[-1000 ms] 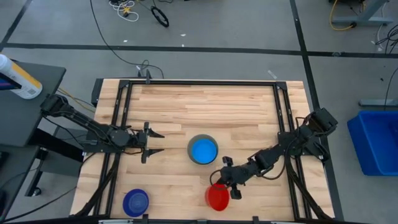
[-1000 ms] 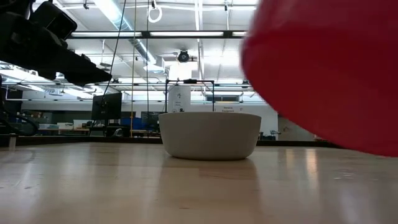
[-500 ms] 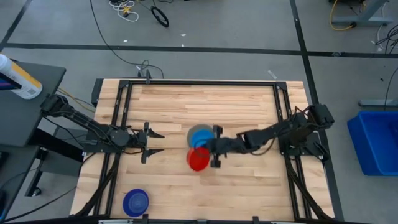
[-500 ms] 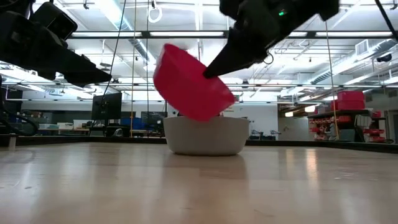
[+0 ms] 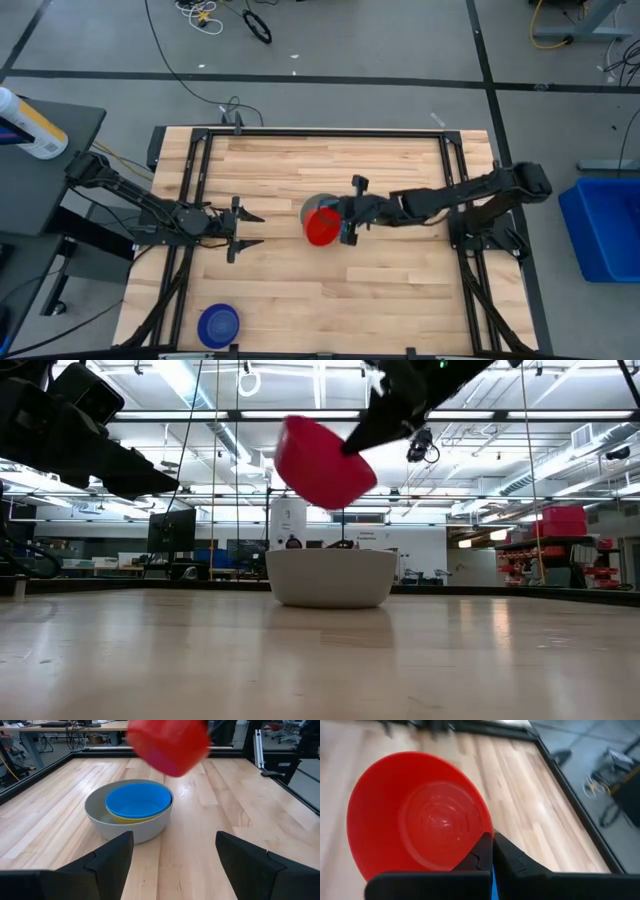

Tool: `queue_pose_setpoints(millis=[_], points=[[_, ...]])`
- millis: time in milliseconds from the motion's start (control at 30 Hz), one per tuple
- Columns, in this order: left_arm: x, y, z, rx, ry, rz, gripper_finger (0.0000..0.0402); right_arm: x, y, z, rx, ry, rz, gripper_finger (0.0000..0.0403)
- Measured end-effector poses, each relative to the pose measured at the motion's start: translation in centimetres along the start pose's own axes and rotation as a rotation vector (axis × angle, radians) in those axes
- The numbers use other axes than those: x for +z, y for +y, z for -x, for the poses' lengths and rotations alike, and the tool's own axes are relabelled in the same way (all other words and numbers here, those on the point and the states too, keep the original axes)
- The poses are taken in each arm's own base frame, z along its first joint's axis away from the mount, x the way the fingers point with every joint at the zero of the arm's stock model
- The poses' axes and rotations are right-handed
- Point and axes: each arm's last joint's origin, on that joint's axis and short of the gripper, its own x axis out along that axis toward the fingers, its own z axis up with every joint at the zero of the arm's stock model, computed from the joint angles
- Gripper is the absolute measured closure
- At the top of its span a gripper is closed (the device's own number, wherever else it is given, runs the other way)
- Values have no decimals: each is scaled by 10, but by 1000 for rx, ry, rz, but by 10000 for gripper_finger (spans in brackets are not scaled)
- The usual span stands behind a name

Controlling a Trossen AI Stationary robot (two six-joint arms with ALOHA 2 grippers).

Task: Nest bowls inside each other
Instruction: Stack the red bowl on top of the light blue bowl

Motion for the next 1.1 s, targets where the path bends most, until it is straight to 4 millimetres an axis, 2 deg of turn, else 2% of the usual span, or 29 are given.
queue_pose_setpoints(millis=[200, 467, 733, 1100], points=[[1, 0, 0, -1, -7, 3, 109, -13, -26, -18, -68, 100, -37, 403], [0, 0, 0, 0, -6, 1, 109, -28, -50, -41, 15, 190, -142, 403], [1, 0, 0, 0, -6, 2, 109, -49, -55, -53, 108, 355, -219, 403], [1, 0, 0, 3, -7, 5, 109, -56, -55, -51, 264, 437, -286, 403]])
